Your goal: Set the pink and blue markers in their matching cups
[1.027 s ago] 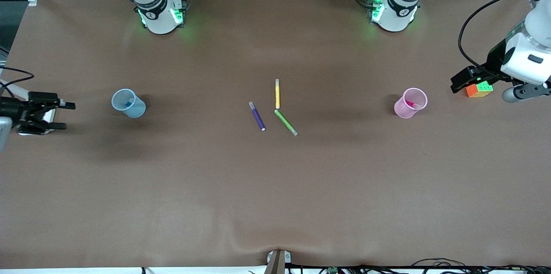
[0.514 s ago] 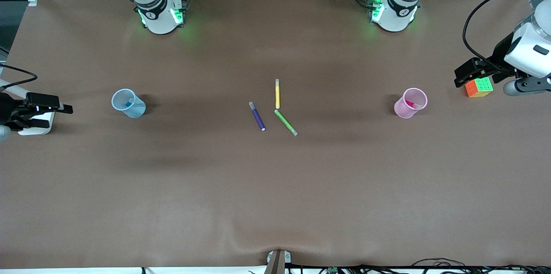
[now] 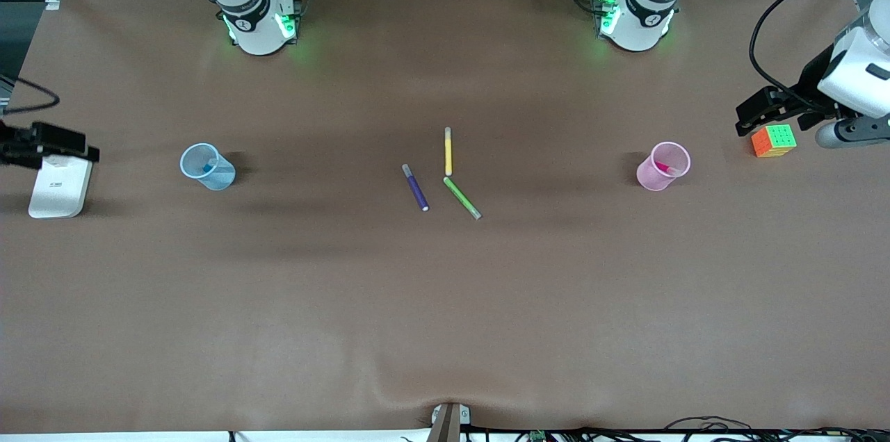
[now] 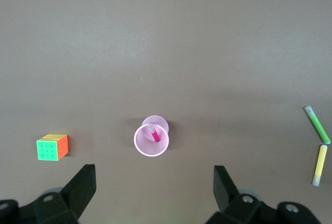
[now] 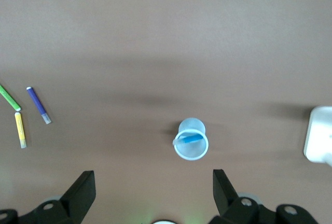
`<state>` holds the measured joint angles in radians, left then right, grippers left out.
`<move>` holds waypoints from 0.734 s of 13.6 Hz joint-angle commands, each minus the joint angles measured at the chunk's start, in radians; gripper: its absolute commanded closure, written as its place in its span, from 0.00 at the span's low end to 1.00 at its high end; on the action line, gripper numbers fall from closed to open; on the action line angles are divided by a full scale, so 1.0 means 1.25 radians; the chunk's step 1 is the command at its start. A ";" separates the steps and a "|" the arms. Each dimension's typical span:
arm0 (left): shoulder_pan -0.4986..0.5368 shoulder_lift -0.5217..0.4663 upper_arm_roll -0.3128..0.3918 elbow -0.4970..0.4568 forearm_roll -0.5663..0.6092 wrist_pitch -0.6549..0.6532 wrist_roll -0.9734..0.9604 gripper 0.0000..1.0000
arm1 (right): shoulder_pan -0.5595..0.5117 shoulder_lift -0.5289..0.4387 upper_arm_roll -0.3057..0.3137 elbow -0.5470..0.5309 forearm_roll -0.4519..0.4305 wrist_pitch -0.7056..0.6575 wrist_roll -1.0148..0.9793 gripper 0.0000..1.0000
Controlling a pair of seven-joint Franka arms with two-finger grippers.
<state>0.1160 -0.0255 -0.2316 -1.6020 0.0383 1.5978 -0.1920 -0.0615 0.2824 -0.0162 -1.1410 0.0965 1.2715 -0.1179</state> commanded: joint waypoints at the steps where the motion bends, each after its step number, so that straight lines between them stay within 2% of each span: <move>1: -0.052 -0.029 0.061 0.003 -0.012 -0.057 0.016 0.00 | 0.005 -0.077 -0.004 -0.066 -0.021 -0.002 0.019 0.00; 3: -0.104 -0.038 0.131 0.002 -0.013 -0.083 0.028 0.00 | 0.010 -0.168 -0.004 -0.163 -0.026 0.026 0.052 0.00; 6: -0.115 -0.047 0.157 -0.002 -0.013 -0.095 0.055 0.00 | 0.027 -0.281 -0.004 -0.292 -0.062 0.081 0.078 0.00; 10: -0.168 -0.051 0.209 -0.004 -0.013 -0.103 0.055 0.00 | 0.047 -0.287 -0.034 -0.295 -0.065 0.087 0.072 0.00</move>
<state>-0.0639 -0.0714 -0.0026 -1.6014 0.0370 1.4861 -0.1340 -0.0418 -0.0542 -0.0290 -1.4710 0.0390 1.3528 -0.0413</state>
